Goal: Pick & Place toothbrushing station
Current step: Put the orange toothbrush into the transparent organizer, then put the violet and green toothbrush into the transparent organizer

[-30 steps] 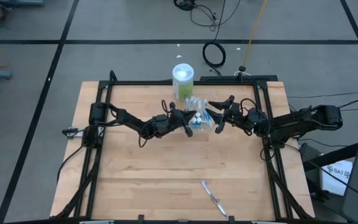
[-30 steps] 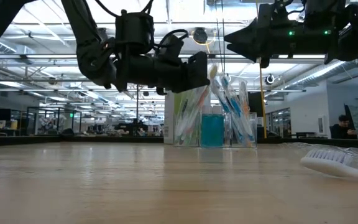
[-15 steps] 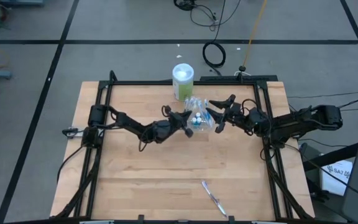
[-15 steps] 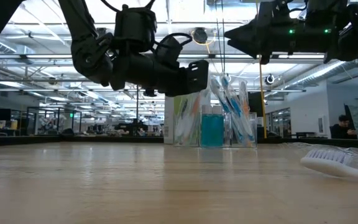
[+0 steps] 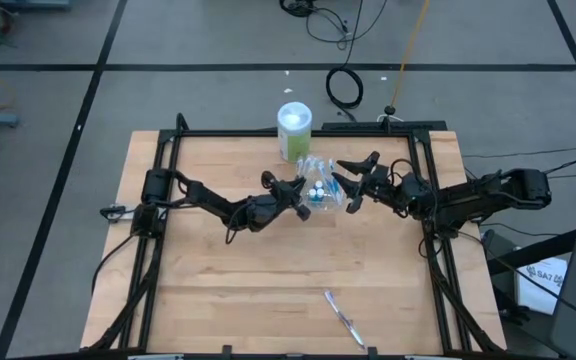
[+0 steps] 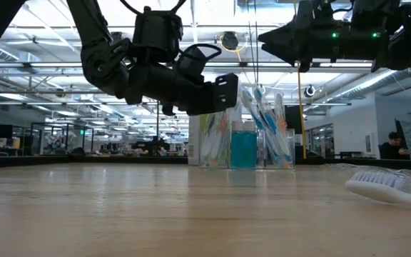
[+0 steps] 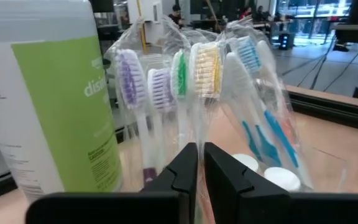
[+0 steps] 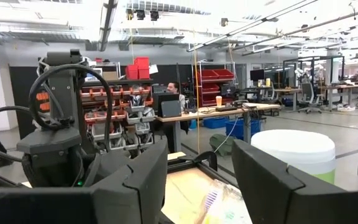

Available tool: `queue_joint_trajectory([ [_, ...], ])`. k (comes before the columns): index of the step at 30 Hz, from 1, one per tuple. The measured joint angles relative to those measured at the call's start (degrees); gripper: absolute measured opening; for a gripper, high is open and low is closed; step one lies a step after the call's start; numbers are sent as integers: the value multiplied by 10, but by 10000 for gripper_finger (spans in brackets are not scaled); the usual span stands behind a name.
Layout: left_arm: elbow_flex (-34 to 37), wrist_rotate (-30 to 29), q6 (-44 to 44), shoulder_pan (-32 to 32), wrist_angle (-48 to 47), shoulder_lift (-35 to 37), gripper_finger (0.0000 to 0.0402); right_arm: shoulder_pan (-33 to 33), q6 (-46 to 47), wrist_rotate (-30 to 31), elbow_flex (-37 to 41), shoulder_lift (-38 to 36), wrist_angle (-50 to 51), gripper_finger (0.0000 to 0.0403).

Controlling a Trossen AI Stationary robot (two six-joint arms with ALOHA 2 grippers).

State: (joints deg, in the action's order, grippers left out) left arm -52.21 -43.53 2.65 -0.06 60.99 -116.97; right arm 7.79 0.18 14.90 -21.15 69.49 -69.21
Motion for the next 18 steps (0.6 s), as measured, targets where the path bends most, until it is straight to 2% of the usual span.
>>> queue_joint_trajectory([
  [9, 0, -8, -6, -5, -1, 2, 43, 0, -3, 0, 0, 0, -9, 171],
  [18, 0, -20, -9, -10, -13, 16, 131, 0, -15, 0, 0, 0, -8, 171],
])
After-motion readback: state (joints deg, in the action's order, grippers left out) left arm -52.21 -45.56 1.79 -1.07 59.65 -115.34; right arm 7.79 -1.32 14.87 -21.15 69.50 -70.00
